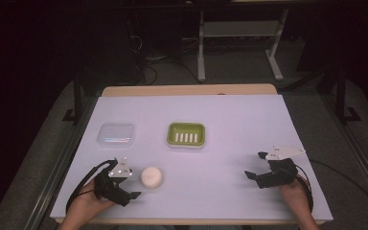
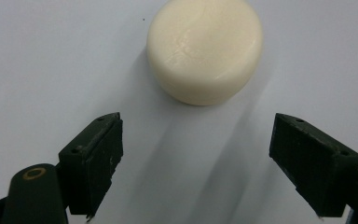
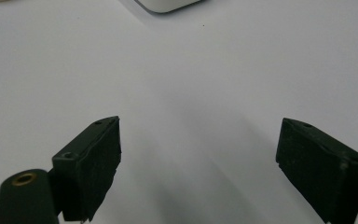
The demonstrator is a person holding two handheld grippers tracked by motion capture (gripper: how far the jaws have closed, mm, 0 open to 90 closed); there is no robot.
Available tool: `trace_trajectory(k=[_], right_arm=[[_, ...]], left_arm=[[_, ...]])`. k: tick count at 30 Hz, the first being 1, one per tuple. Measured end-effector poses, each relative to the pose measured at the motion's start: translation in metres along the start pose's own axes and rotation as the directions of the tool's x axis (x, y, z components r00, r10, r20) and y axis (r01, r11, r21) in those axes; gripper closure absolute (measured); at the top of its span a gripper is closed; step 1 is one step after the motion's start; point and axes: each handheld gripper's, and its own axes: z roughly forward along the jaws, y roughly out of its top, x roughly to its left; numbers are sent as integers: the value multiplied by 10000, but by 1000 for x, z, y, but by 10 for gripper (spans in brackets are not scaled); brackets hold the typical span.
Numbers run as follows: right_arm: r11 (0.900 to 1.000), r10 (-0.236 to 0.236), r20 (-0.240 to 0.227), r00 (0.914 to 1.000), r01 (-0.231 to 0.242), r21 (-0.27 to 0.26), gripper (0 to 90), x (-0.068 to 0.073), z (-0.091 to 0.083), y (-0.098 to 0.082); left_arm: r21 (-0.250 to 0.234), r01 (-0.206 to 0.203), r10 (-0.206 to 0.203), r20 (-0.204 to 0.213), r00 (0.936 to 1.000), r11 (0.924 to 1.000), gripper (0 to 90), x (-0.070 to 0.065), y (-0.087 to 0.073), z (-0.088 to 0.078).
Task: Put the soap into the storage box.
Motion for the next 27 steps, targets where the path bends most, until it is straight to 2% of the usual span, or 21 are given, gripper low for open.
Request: trace_trajectory(k=[13, 27], right_arm=[[10000, -50, -58, 10000, 50, -2, 132, 1, 0, 1], [9999, -128, -92, 9999, 128, 19, 132, 2, 1, 2]], left_arm=[[195, -4, 2, 99, 10000, 9998, 172, 1, 10, 3], [386, -411, 406, 154, 9991, 9984, 172, -2, 28, 7]])
